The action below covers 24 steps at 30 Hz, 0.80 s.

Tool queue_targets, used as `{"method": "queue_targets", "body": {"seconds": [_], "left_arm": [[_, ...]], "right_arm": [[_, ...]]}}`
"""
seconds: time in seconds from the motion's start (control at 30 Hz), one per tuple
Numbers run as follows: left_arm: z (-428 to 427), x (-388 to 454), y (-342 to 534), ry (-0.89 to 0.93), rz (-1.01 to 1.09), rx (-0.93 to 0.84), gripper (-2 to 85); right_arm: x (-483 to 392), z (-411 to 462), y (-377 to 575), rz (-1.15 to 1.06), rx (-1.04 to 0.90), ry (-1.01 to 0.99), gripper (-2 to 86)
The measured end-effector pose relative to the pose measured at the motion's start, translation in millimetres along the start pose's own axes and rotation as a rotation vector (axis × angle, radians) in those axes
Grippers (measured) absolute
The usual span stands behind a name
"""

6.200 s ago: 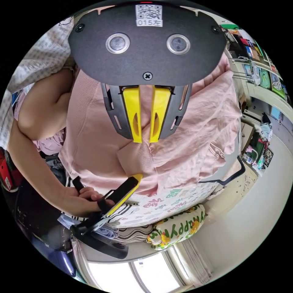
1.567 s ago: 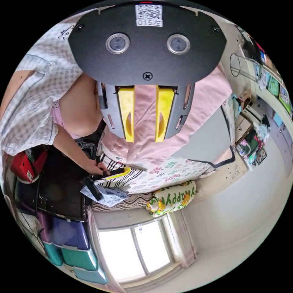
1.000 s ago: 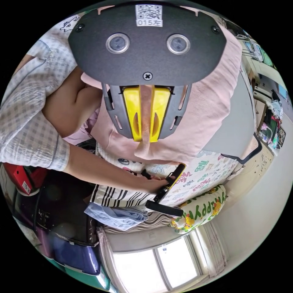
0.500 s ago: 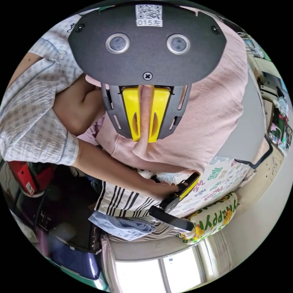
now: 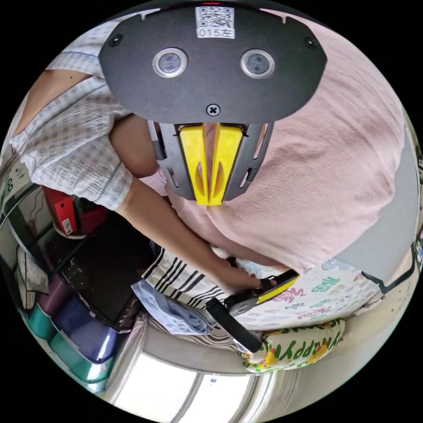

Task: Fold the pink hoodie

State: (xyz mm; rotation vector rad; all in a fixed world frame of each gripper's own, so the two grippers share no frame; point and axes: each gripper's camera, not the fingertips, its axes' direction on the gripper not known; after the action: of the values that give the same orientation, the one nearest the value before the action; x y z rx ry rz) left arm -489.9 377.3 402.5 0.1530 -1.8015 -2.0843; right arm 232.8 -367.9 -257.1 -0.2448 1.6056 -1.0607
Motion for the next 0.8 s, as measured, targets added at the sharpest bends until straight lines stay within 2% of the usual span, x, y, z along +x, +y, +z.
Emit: {"method": "queue_targets", "body": {"seconds": [0.13, 0.27, 0.4, 0.5, 0.57, 0.67, 0.8], "left_arm": [[-11.0, -12.0, 11.4, 0.064, -0.018, 0.021, -0.7], [-61.8, 4.9, 50.1, 0.074, 0.109, 0.089, -0.7], [-150.0, 1.0, 104.8, -0.003, 0.102, 0.251, -0.7], [-235.4, -18.8, 158.2, -0.183, 0.011, 0.406, -0.7], [-301.0, -47.6, 202.0, -0.287, -0.147, 0.586, -0.7], [-365.7, -104.2, 248.9, -0.245, -0.4, 0.806, -0.6], [-390.6, -174.8, 299.8, -0.21, -0.607, 0.842, 0.6]], "right_arm": [[10.5, 0.8, 8.6, 0.057, 0.005, -0.103, 5.1], [-14.0, -3.3, 19.3, -0.006, 0.028, -0.019, 4.8], [-27.3, -28.9, 34.3, 0.014, 0.088, 0.068, 1.1], [-43.1, -80.3, 36.1, 0.032, 0.208, 0.012, 1.5], [-87.0, -121.7, 31.8, -0.057, 0.288, -0.082, 2.8], [-176.1, -149.6, 23.1, -0.254, 0.343, -0.148, 5.2], [-302.5, -145.5, 13.1, -0.49, 0.314, -0.262, 10.2]]}}
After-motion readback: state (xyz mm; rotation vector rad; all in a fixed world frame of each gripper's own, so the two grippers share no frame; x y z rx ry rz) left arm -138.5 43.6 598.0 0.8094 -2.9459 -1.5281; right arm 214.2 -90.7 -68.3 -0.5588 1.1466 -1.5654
